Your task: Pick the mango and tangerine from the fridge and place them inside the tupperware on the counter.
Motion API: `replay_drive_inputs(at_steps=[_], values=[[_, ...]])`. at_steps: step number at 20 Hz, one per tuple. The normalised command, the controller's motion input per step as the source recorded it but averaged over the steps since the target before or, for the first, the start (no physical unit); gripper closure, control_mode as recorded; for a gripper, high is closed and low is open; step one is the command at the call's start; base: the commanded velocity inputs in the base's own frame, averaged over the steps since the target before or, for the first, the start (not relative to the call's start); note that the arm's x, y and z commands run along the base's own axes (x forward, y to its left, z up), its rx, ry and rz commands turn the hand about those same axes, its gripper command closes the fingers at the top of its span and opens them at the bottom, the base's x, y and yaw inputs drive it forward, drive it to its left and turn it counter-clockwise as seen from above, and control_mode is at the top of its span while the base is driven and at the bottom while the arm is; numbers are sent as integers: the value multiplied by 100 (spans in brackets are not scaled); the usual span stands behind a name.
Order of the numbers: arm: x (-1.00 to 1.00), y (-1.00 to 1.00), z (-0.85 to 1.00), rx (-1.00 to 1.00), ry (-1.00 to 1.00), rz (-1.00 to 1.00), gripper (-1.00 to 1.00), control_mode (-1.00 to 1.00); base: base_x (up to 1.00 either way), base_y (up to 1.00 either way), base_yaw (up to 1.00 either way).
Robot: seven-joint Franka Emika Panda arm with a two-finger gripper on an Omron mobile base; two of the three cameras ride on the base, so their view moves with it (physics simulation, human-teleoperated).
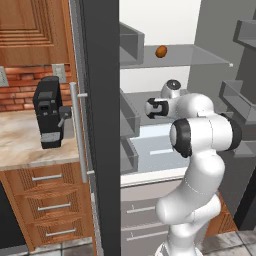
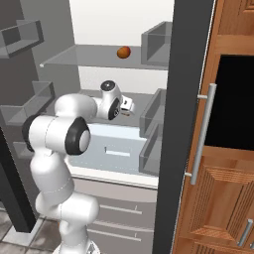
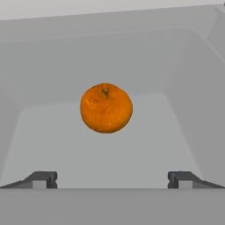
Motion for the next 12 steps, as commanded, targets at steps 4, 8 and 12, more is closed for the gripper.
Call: replay_drive_inputs(at_steps=[4,8,12], values=[[36,0,-14,0,0,0,-100,-100,0,0,0],[37,0,-11,0,0,0,-100,-100,0,0,0],[35,0,-8,0,0,0,-100,-100,0,0,0]])
